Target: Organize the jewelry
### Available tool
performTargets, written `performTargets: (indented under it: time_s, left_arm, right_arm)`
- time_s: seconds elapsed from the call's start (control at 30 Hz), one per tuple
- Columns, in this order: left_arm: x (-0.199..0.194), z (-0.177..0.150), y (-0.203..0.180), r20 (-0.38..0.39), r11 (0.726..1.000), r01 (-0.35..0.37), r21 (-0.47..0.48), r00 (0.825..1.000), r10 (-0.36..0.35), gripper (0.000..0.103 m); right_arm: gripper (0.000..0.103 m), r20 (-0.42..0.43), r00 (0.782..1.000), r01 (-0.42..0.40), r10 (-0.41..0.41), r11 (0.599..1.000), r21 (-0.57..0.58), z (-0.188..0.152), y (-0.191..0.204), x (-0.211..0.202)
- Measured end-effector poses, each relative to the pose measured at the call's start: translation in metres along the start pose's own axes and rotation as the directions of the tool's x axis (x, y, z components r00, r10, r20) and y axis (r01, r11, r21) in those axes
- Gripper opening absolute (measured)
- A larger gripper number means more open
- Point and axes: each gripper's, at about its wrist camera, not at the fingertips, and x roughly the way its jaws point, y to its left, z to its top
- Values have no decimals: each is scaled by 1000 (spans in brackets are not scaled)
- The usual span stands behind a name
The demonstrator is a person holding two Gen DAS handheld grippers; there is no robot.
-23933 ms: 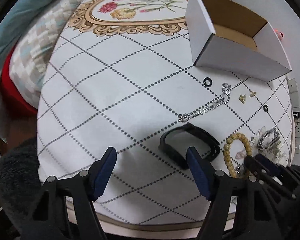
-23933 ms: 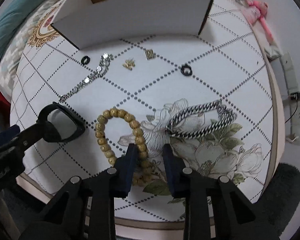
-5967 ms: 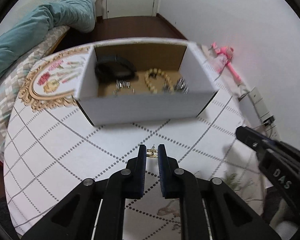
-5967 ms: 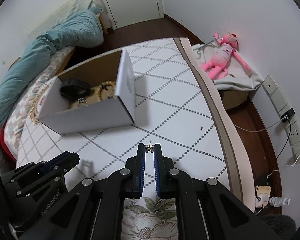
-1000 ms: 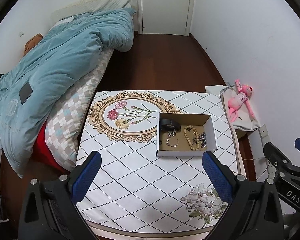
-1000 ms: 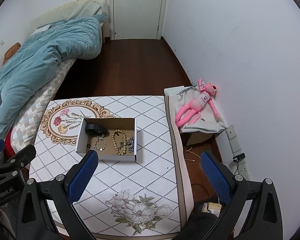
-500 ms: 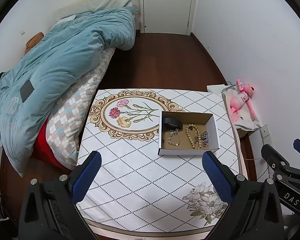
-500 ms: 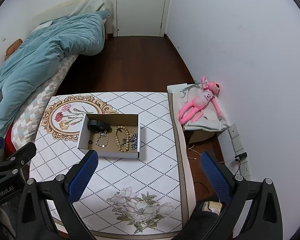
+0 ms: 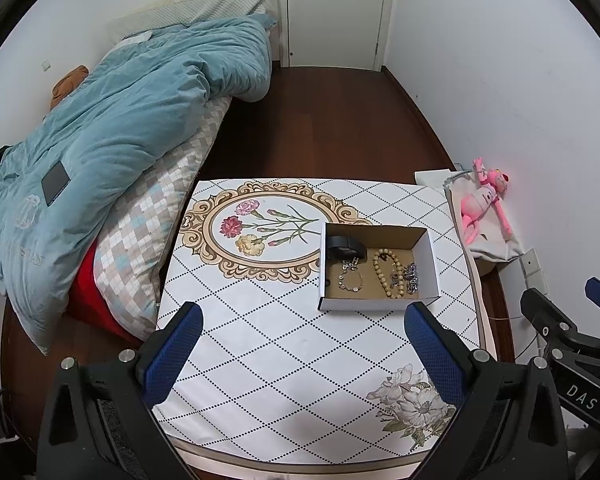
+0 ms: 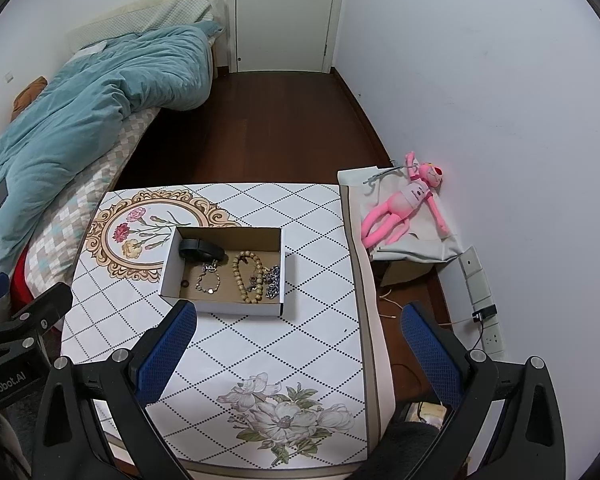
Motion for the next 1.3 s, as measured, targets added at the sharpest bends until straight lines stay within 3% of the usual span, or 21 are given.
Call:
performTargets:
  time_s: [1.3]
  left_arm:
    - [2, -4, 1, -7, 1000, 2, 14, 1000, -2, 103]
  right_arm:
    - [103, -13, 1000, 6, -6, 1000, -6, -7, -3, 5]
